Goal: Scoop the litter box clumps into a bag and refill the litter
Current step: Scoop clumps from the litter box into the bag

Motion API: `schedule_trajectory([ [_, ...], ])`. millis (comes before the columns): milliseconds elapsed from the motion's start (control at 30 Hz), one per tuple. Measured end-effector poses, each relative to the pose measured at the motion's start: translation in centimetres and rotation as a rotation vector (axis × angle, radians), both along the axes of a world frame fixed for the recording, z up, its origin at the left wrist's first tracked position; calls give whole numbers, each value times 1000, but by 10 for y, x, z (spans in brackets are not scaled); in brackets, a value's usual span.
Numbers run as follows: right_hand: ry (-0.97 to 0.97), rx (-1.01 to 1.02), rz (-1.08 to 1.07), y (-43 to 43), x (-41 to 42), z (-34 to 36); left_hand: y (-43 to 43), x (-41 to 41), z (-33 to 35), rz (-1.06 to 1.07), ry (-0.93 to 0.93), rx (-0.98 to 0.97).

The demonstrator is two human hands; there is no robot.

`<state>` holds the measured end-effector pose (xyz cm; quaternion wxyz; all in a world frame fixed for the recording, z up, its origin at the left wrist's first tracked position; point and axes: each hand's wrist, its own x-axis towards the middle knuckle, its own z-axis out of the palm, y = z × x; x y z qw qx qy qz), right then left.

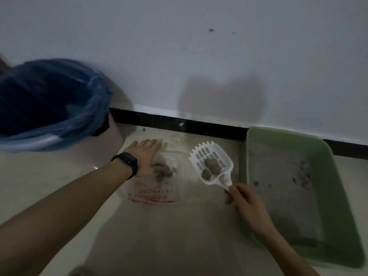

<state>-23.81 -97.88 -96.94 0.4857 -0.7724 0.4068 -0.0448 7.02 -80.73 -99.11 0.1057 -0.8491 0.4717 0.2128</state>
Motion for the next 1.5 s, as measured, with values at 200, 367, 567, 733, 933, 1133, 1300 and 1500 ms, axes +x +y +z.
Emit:
schedule_trajectory([
  [200,251,-641,456,34,49,-25,37,-14,-31,33,48,150],
  [367,308,-1008,534,32,49,-21,34,-23,-39,20,-12,156],
  [567,336,-748,340,25,34,-3,20,-34,-51,-46,-47,62],
  [733,141,-359,-76,-1,9,14,13,-31,-40,-52,-59,-47],
  [933,394,-326,-343,-71,-100,42,-70,-95,-35,-171,81,-281],
  [1133,845,-160,-96,-102,-174,38,-151,-185,-41,-182,237,-396],
  [1300,748,20,-112,-85,-152,5,-165,-205,-56,-177,186,-400],
  [1500,481,116,-359,-78,-88,-53,-166,-211,-55,-204,40,-401],
])
